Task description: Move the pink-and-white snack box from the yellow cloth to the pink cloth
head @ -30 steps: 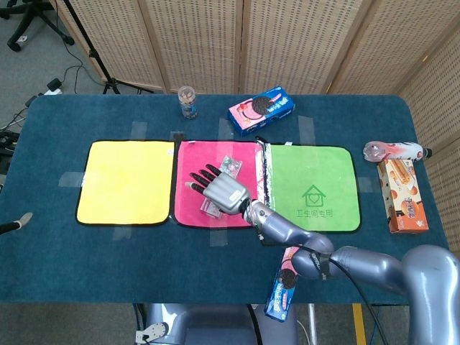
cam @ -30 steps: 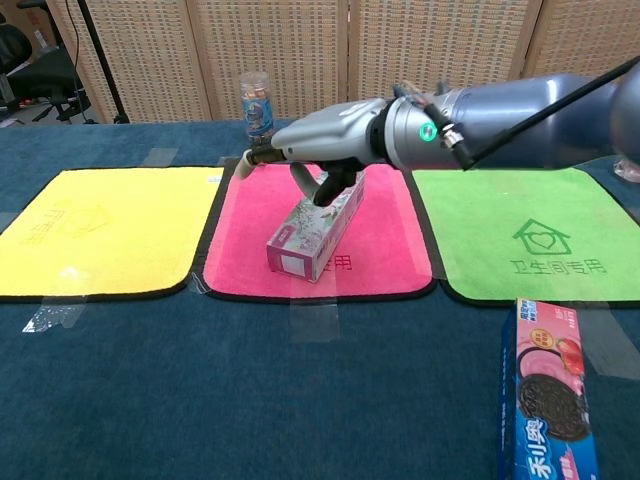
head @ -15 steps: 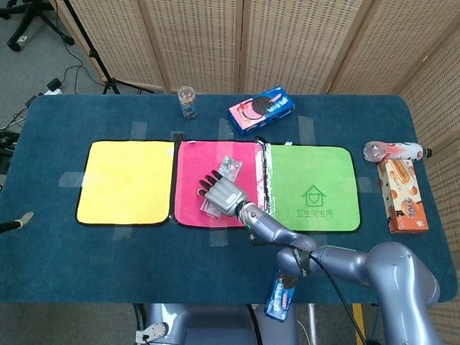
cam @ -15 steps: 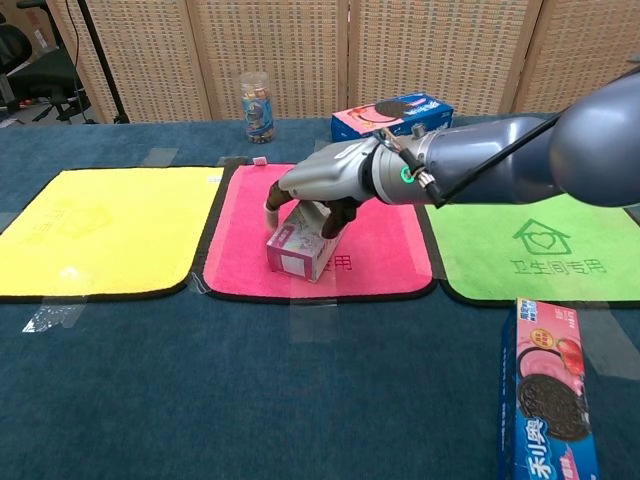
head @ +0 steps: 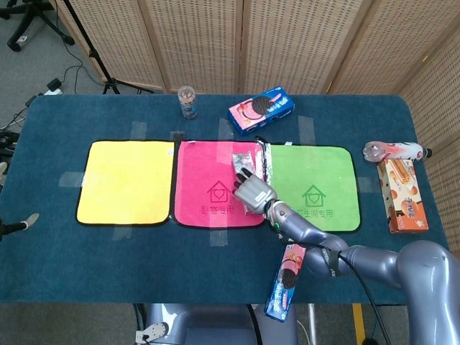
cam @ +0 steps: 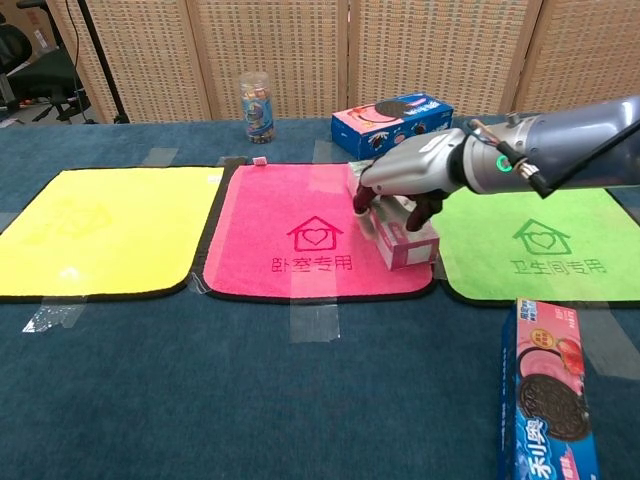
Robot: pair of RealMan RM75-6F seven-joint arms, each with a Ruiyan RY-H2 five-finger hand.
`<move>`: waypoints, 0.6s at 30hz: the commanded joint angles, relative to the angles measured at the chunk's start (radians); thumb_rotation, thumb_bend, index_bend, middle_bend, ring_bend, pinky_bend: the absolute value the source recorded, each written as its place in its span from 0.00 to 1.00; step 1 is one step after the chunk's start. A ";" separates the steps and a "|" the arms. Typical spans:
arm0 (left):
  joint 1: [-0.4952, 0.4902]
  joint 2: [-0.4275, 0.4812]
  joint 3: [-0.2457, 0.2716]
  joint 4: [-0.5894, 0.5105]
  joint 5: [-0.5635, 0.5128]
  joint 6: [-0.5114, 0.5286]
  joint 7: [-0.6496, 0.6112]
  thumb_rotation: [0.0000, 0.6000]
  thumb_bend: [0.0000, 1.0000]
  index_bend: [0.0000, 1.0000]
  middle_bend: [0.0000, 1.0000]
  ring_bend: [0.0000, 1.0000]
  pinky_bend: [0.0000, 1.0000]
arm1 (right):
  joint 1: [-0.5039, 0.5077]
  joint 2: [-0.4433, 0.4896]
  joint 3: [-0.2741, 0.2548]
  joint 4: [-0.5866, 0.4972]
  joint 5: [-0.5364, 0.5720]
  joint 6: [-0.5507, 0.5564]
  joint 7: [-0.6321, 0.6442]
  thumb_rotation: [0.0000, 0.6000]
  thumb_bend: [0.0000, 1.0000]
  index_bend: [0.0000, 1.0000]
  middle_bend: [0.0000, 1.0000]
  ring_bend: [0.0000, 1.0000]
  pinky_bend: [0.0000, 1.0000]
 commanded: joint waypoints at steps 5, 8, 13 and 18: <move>0.000 -0.002 0.003 -0.008 0.010 0.003 0.005 1.00 0.00 0.00 0.00 0.00 0.00 | -0.048 0.047 -0.042 0.027 0.014 0.001 0.046 1.00 1.00 0.33 0.23 0.08 0.00; 0.000 -0.003 0.006 -0.016 0.019 0.008 0.008 1.00 0.00 0.00 0.00 0.00 0.00 | -0.085 0.091 -0.069 0.041 0.016 -0.007 0.081 1.00 1.00 0.33 0.23 0.08 0.00; 0.000 -0.004 0.009 -0.021 0.028 0.011 0.014 1.00 0.00 0.00 0.00 0.00 0.00 | -0.120 0.140 -0.084 0.048 -0.020 -0.016 0.133 1.00 1.00 0.33 0.23 0.08 0.00; 0.002 -0.005 0.014 -0.028 0.043 0.019 0.018 1.00 0.00 0.00 0.00 0.00 0.00 | -0.149 0.180 -0.097 0.048 -0.050 -0.023 0.171 1.00 1.00 0.33 0.23 0.08 0.00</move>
